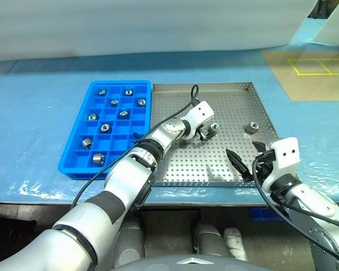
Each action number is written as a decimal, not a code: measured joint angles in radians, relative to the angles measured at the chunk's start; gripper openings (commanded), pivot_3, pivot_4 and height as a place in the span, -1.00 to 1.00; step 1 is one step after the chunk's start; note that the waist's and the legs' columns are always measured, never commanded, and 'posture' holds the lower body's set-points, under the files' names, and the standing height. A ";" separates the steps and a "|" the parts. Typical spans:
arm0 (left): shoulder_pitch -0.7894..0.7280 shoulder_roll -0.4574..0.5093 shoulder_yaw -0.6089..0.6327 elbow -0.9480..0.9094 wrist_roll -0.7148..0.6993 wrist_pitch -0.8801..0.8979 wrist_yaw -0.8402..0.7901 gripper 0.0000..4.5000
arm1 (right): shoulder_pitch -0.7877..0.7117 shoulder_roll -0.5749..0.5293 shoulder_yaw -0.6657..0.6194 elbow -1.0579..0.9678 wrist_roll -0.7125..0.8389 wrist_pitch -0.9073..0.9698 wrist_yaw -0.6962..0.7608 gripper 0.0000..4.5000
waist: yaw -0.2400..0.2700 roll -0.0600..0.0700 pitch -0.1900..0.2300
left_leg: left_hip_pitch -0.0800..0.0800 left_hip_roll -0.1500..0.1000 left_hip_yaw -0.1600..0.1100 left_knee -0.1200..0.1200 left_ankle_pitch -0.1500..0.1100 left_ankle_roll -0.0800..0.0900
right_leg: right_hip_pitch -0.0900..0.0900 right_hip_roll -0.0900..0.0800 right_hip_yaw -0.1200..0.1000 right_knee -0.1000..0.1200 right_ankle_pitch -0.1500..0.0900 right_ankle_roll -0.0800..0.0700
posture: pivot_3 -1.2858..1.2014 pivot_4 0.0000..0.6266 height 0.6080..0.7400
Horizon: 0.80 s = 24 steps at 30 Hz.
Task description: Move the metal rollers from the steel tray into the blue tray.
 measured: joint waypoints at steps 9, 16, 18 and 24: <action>-0.001 -0.001 -0.002 0.007 0.017 -0.003 0.000 0.94 | 0.026 0.024 0.024 -0.033 0.000 0.000 -0.034 1.00 | -0.003 0.000 0.000 | 0.000 0.000 0.000 -0.001 0.000 0.000 | 0.000 0.000 0.000 0.000 -0.001 0.002 | -0.27 -0.52 1.00; -0.001 -0.002 -0.001 0.007 0.022 -0.012 -0.004 0.94 | 0.088 0.025 -0.002 -0.078 0.000 0.011 -0.045 1.00 | -0.016 -0.001 0.000 | 0.000 0.000 0.001 -0.001 0.000 0.000 | -0.001 0.000 0.000 -0.001 -0.004 0.006 | -0.27 -0.52 1.00; -0.001 -0.003 0.002 0.007 0.018 -0.020 -0.011 0.94 | 0.091 0.021 -0.024 -0.081 -0.001 0.022 -0.056 1.00 | -0.021 -0.001 0.000 | 0.000 0.000 0.001 -0.001 0.000 0.000 | -0.001 0.000 0.000 -0.001 -0.004 0.007 | -0.26 -0.52 1.00; 0.001 -0.001 0.042 -0.032 -0.026 -0.039 -0.052 0.94 | 0.038 -0.021 -0.045 -0.045 -0.026 0.066 -0.081 1.00 | -0.020 -0.001 0.000 | 0.000 0.000 0.001 -0.001 0.000 0.000 | -0.001 0.000 0.000 -0.001 -0.004 0.007 | -0.20 -0.52 1.00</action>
